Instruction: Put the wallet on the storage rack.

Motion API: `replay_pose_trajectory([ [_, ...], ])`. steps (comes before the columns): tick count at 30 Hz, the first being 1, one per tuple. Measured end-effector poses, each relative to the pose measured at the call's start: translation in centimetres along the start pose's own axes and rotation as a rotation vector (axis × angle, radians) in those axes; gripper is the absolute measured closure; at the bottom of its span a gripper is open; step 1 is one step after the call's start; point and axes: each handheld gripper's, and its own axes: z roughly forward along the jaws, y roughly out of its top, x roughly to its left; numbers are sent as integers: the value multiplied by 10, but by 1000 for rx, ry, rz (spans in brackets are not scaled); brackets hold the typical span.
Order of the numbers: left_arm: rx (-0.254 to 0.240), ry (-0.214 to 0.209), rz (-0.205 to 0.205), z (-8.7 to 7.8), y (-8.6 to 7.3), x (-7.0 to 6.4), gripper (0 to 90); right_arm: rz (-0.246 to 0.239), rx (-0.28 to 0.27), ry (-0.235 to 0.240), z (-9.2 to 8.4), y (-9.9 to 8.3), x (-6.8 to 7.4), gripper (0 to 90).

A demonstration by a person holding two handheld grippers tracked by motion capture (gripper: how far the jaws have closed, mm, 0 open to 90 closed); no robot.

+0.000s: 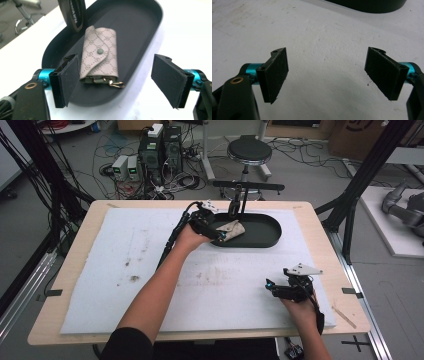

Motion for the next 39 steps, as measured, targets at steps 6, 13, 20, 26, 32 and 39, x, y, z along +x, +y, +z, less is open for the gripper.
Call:
replay_pose_trajectory([
  [6,-58,0,3,-34,-18,-15,225,-20,0,16,6,5,5,195],
  [13,-48,6,8,-60,-43,-29,212,-23,0,29,11,9,5,195],
  [20,-87,17,-7,-86,-63,-37,199,-12,-3,21,10,9,3,195],
  [26,-110,13,-15,-102,-87,-46,192,-11,1,14,10,7,1,195],
  [32,-124,24,-39,-117,-113,-51,189,-9,1,11,8,5,1,195],
  [39,-159,53,-66,-129,-138,-52,189,-8,1,9,7,4,1,195],
])
